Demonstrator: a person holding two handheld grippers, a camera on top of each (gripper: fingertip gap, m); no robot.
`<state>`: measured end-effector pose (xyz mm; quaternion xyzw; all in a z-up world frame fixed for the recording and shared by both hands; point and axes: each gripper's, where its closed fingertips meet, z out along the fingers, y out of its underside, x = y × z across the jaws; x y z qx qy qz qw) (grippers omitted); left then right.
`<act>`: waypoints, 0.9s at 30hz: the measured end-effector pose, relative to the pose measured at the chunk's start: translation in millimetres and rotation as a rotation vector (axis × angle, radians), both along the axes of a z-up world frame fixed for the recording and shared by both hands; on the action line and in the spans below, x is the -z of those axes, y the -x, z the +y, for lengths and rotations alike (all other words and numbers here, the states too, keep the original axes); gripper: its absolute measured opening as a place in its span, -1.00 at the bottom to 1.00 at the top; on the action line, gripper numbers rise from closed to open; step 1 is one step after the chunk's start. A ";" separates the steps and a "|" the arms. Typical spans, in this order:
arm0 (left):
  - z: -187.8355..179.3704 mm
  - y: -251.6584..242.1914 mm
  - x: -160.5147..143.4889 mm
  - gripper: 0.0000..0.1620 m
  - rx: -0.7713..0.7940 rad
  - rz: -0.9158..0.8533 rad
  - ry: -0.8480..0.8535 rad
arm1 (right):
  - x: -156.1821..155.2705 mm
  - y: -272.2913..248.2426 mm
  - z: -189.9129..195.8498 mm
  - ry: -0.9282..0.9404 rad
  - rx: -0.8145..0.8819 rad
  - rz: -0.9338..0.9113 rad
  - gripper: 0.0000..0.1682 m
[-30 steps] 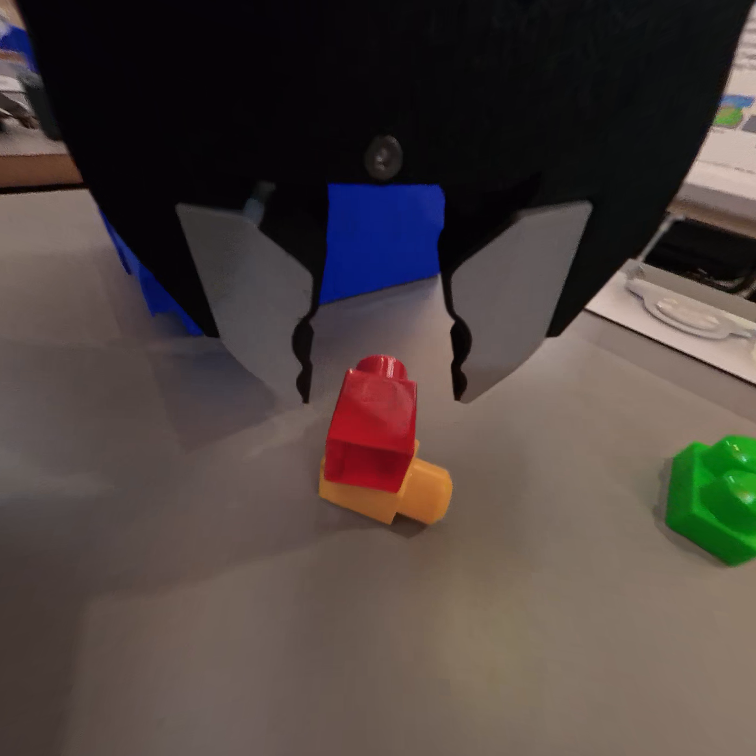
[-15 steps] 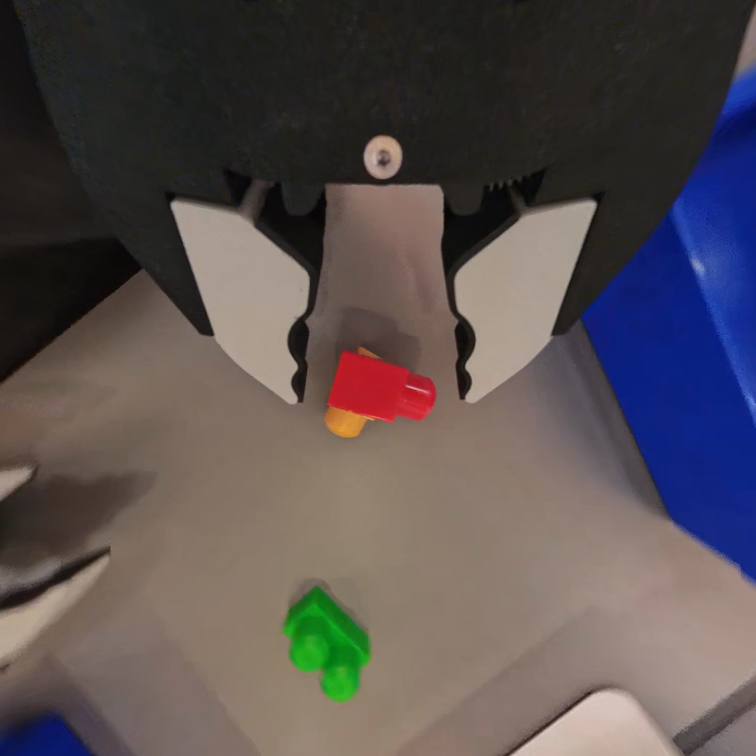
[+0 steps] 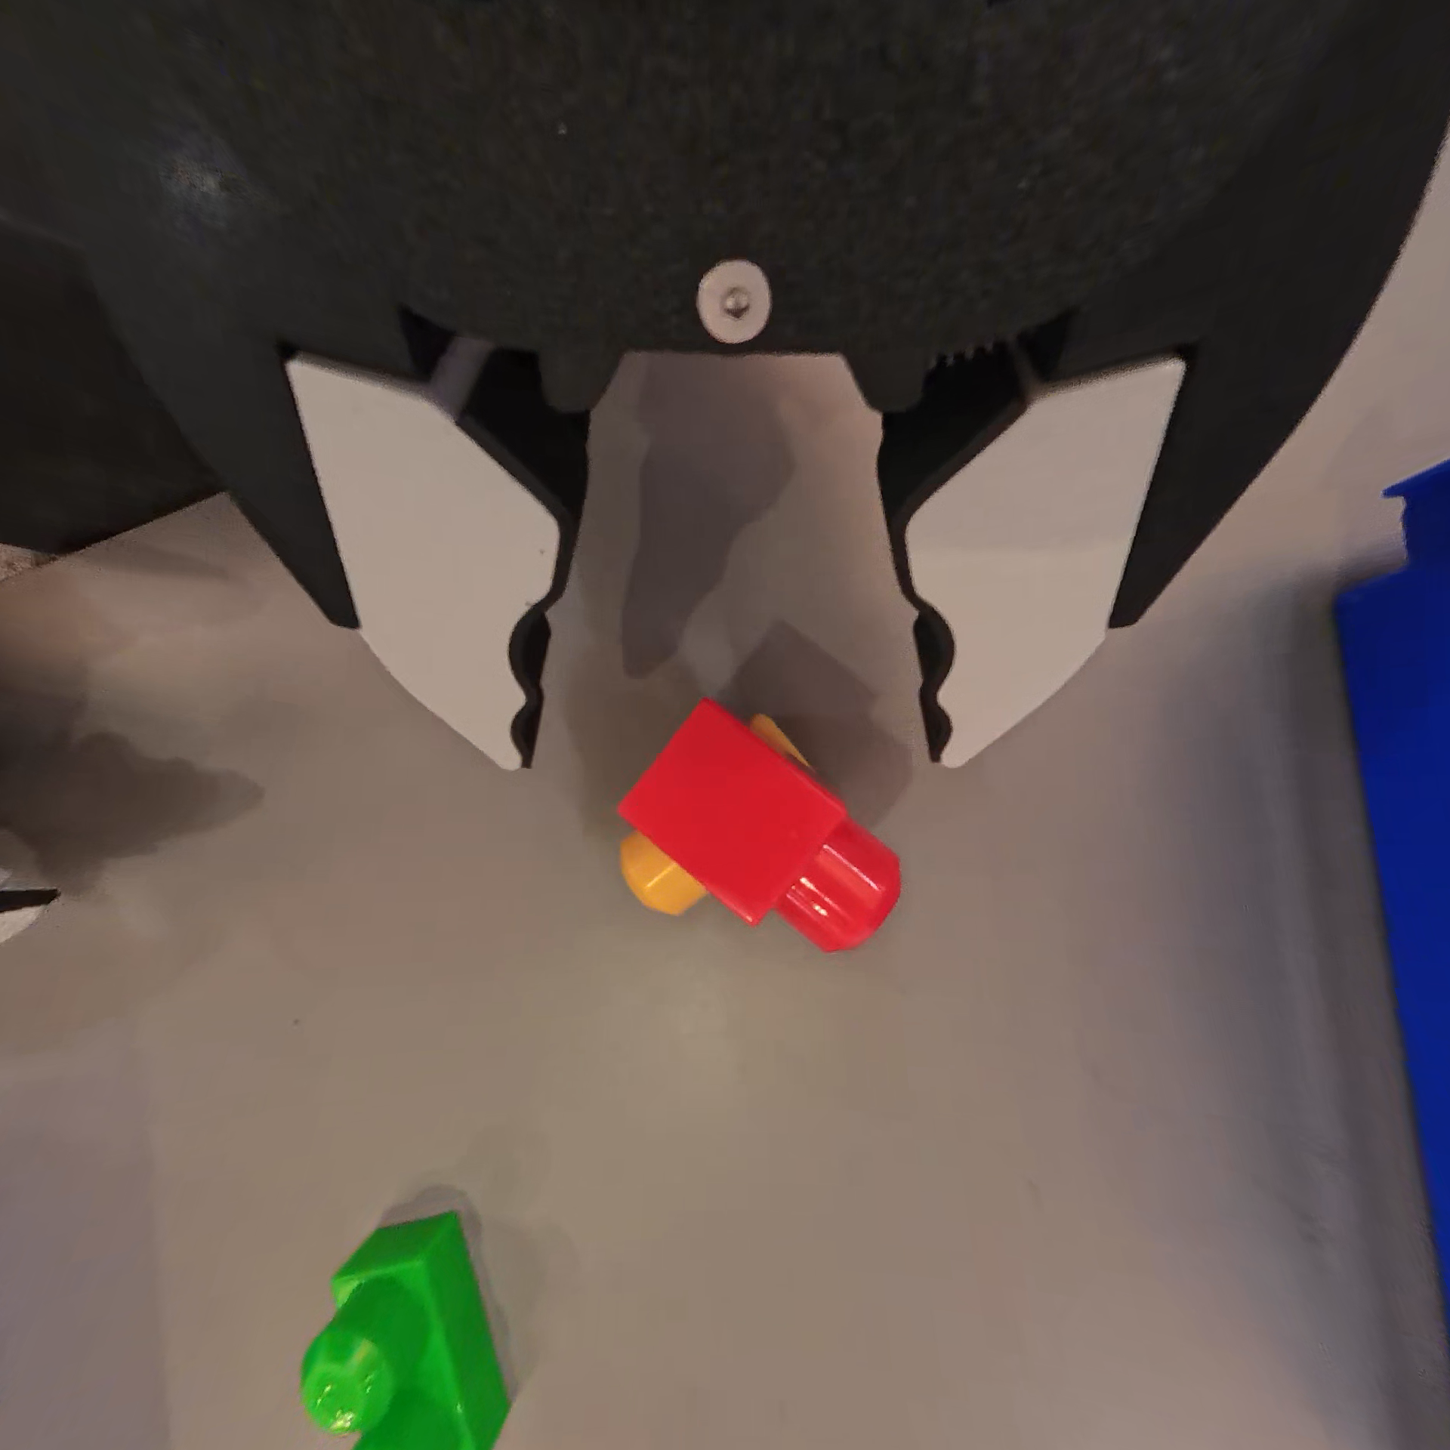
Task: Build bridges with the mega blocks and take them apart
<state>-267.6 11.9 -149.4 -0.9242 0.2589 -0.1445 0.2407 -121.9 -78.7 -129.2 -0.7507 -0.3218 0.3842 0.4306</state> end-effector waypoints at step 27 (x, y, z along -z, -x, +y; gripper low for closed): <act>-46.0 -20.1 0.9 -0.30 1.068 0.146 0.061 | 7.8 2.4 -2.2 0.012 -0.009 -0.060 -0.39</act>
